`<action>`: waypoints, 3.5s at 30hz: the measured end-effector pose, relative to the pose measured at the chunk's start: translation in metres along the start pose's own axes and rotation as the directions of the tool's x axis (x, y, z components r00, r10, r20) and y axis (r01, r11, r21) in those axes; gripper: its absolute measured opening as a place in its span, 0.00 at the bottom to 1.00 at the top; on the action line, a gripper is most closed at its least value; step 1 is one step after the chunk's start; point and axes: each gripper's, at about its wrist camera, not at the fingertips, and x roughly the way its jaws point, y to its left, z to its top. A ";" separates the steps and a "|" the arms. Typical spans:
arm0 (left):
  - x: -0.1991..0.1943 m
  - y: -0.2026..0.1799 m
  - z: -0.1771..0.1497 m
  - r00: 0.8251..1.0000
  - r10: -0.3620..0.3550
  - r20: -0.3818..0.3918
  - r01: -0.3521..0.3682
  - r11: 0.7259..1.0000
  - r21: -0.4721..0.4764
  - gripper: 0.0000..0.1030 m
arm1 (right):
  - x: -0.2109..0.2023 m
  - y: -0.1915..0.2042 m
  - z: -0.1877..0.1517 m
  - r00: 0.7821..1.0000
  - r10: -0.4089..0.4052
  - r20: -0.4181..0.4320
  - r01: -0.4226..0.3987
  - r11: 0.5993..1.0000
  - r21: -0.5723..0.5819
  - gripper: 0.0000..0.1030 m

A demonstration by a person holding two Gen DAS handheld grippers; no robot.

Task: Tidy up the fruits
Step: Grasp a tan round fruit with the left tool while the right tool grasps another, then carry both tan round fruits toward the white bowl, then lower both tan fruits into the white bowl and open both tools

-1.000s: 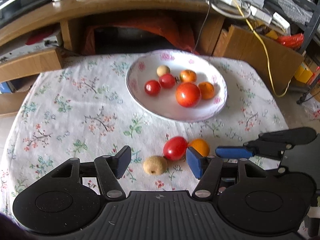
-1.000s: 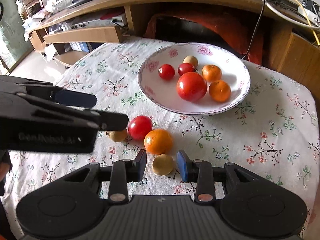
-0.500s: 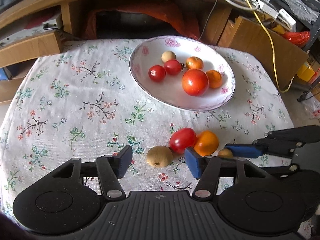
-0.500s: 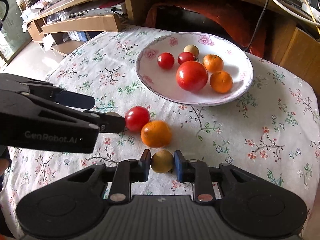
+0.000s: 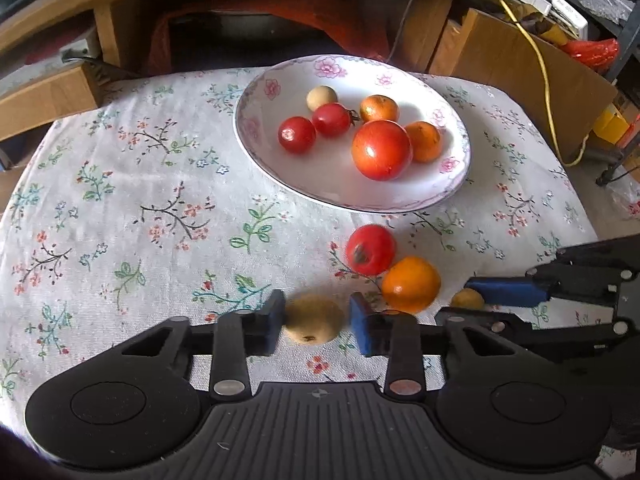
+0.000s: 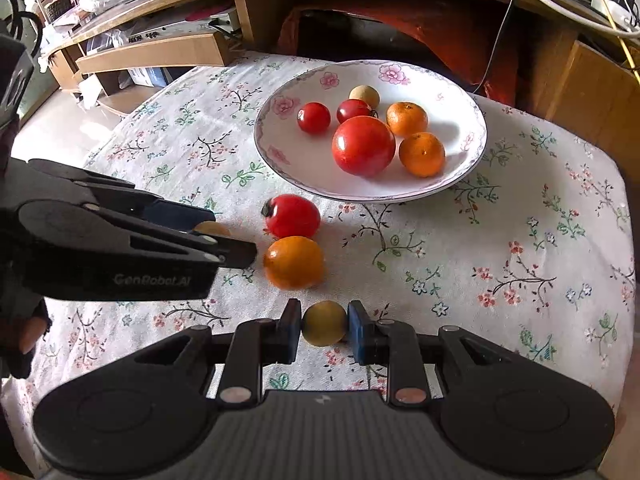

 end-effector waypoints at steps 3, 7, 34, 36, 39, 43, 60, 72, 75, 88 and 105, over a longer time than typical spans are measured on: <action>-0.003 -0.002 -0.004 1.000 -0.007 -0.004 0.007 1.000 0.010 0.37 | -0.002 0.000 -0.001 1.000 -0.009 0.000 0.009 1.000 -0.010 0.25; -0.009 -0.004 -0.013 1.000 -0.003 -0.010 0.004 1.000 0.020 0.37 | -0.006 0.002 -0.005 1.000 -0.012 -0.005 0.012 1.000 -0.021 0.25; -0.039 -0.018 -0.047 0.999 -0.038 -0.003 0.038 0.997 0.071 0.60 | -0.031 0.003 -0.039 1.000 0.001 -0.022 -0.002 0.999 -0.050 0.33; -0.040 -0.016 -0.047 0.999 -0.040 -0.002 0.040 0.997 0.060 0.61 | -0.035 -0.002 -0.038 1.000 0.005 -0.014 -0.005 0.999 -0.033 0.34; -0.039 -0.016 -0.047 0.999 -0.038 -0.008 0.038 0.998 0.058 0.61 | -0.036 -0.004 -0.036 1.000 0.008 -0.007 -0.008 1.000 -0.026 0.34; -0.039 -0.016 -0.049 0.999 -0.041 -0.014 0.042 0.997 0.065 0.62 | -0.032 0.002 -0.038 1.000 0.017 -0.018 -0.018 0.999 -0.049 0.34; -0.028 -0.022 -0.050 0.999 -0.004 -0.040 0.009 0.992 0.122 0.40 | -0.026 0.013 -0.042 0.999 -0.009 -0.040 0.005 0.994 -0.105 0.24; -0.039 -0.025 -0.046 0.999 -0.037 0.004 0.036 0.994 0.101 0.37 | -0.040 0.005 -0.035 1.000 -0.009 0.012 0.010 0.998 -0.068 0.24; -0.044 -0.024 -0.040 0.999 -0.042 0.025 0.039 0.995 0.087 0.37 | -0.043 0.002 -0.031 0.999 -0.010 0.031 0.011 0.999 -0.052 0.24; -0.045 -0.021 0.017 0.992 -0.047 0.120 0.041 0.998 0.053 0.37 | -0.046 -0.008 0.013 0.993 -0.018 0.115 0.019 1.000 -0.006 0.24; -0.002 -0.008 0.058 0.994 -0.011 0.112 0.011 1.000 -0.002 0.36 | -0.006 -0.038 0.064 0.989 -0.045 0.143 0.039 0.998 0.050 0.24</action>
